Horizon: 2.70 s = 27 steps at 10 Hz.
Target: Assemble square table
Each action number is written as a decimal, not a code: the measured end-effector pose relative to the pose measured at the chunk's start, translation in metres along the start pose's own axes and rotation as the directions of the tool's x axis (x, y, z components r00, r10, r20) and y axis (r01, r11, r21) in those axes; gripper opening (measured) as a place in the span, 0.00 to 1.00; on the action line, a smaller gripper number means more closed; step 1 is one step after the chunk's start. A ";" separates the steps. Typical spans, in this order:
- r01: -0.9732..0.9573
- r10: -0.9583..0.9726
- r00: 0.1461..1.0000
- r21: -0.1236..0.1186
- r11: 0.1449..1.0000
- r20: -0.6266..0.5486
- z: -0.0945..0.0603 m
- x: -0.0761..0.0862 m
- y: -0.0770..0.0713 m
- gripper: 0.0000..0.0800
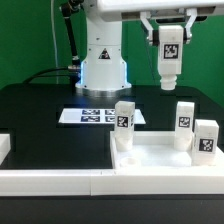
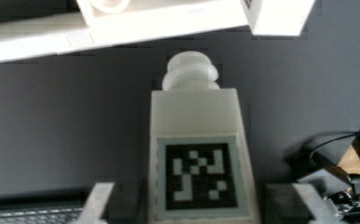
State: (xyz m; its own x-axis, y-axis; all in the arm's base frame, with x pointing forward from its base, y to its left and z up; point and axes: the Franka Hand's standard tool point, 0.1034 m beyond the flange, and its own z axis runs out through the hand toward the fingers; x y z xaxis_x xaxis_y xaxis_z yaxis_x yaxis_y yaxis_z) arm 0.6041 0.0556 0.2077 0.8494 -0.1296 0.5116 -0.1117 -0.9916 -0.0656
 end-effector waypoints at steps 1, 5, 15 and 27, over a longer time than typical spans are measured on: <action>-0.001 0.001 1.000 -0.002 1.000 0.002 0.001 -0.001 0.001 0.36; 0.083 -0.086 0.996 -0.077 0.994 -0.035 0.023 -0.005 0.046 0.36; 0.096 -0.099 0.995 -0.102 0.990 -0.023 0.069 -0.038 0.062 0.36; 0.144 -0.144 0.989 -0.040 0.989 -0.013 0.089 -0.044 0.062 0.36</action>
Offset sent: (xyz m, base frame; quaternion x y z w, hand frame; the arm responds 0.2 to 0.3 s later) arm -0.0020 -0.0367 -0.0495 0.1066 0.0436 -0.0257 0.9930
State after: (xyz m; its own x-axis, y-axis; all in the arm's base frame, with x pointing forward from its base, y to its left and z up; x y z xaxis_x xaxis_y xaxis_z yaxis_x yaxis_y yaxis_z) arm 0.6057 0.0001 0.1044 0.8496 0.0151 0.5272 -0.0088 -0.9990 0.0428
